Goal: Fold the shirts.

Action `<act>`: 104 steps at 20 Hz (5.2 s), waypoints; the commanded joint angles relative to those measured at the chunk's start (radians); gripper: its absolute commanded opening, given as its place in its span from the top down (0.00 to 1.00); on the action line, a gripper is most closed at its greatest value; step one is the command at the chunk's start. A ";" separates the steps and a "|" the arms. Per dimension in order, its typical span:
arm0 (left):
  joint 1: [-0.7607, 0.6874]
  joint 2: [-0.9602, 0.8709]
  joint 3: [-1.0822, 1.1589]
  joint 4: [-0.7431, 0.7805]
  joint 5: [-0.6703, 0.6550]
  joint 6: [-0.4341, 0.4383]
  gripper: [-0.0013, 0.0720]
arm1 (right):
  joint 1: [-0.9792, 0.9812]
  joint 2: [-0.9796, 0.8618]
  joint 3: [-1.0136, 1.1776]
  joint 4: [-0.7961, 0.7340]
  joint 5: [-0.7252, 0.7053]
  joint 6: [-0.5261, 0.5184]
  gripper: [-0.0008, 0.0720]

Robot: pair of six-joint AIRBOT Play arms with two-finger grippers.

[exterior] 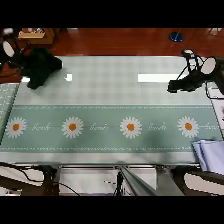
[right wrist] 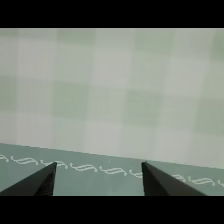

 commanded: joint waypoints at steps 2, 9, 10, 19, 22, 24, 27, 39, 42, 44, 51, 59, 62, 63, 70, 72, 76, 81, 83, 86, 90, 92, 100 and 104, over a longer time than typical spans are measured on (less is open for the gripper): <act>-0.107 0.210 0.204 -0.038 -0.033 -0.013 0.94 | 0.000 0.000 0.001 0.000 0.155 0.012 0.19; -0.450 0.590 0.271 -0.038 -0.033 -0.005 0.94 | 0.000 0.000 0.001 -0.061 0.481 -0.014 0.19; -0.499 0.622 0.271 -0.037 -0.034 0.020 0.94 | 0.000 0.000 0.001 -0.074 0.507 -0.014 0.19; -0.679 0.581 0.265 -0.053 -0.294 0.021 0.93 | 0.000 0.021 0.001 -0.111 0.560 -0.022 0.19; -0.725 0.479 0.259 -0.146 -0.359 0.021 0.94 | 0.000 0.033 0.001 -0.111 0.534 -0.022 0.19; -0.779 0.405 0.220 -0.213 -0.358 0.021 0.93 | 0.000 0.033 0.001 -0.110 0.526 -0.022 0.19; -0.896 0.285 0.130 -0.257 -0.358 0.021 0.93 | 0.000 0.033 0.001 -0.110 0.512 -0.022 0.19; -0.994 0.066 0.036 -0.241 -0.420 0.216 0.40 | 0.000 0.033 0.001 -0.079 0.516 -0.021 0.19; -0.815 0.180 0.035 -0.228 -0.473 0.248 0.40 | 0.000 0.033 0.001 -0.078 0.508 -0.023 0.19; -0.681 0.240 0.021 -0.254 -0.505 0.265 0.40 | -0.007 0.033 0.000 -0.076 0.494 -0.034 0.19; -0.348 0.323 -0.455 -0.739 -0.495 0.425 0.13 | -0.239 0.033 0.000 0.230 0.461 -0.105 0.19; -0.392 0.225 -0.786 -1.060 -0.232 0.522 0.13 | -0.331 0.033 0.000 0.317 0.417 -0.159 0.19; -0.441 0.138 -0.785 -1.115 -0.164 0.519 0.13 | -0.331 0.033 0.000 0.313 0.417 -0.164 0.19; -0.452 0.113 -0.783 -1.149 -0.145 0.519 0.13 | -0.331 0.033 0.000 0.313 0.417 -0.164 0.19; -0.535 -0.006 -0.667 -1.211 -0.124 0.508 0.13 | -0.331 0.033 0.000 0.312 0.408 -0.164 0.19; -0.547 -0.033 -0.625 -1.211 -0.118 0.477 0.13 | -0.331 0.033 0.000 0.313 0.406 -0.164 0.19; -0.552 -0.092 -0.582 -1.211 -0.121 0.379 0.49 | -0.331 0.033 0.000 0.314 0.410 -0.164 0.19; -0.548 -0.117 -0.580 -1.210 -0.158 0.381 0.94 | -0.331 0.033 0.000 0.323 0.413 -0.168 0.19; -0.539 -0.108 -0.580 -1.210 -0.187 0.405 0.94 | -0.331 0.033 -0.002 0.388 0.410 -0.206 0.19; -0.523 -0.075 -0.580 -1.210 -0.208 0.430 0.94 | -0.331 0.033 -0.072 0.551 0.392 -0.282 0.19; -0.508 -0.035 -0.580 -1.209 -0.210 0.441 0.94 | -0.332 0.033 -0.275 0.724 0.331 -0.389 0.19; -0.508 -0.030 -0.580 -1.209 -0.215 0.441 0.94 | -0.332 0.033 -0.372 0.734 0.294 -0.426 0.19; -0.508 -0.030 -0.580 -1.211 -0.228 0.440 0.94 | -0.306 0.033 -0.642 0.818 0.148 -0.572 0.19; -0.508 -0.022 -0.580 -1.211 -0.235 0.440 0.94 | -0.162 0.033 -0.658 0.917 -0.003 -0.570 0.64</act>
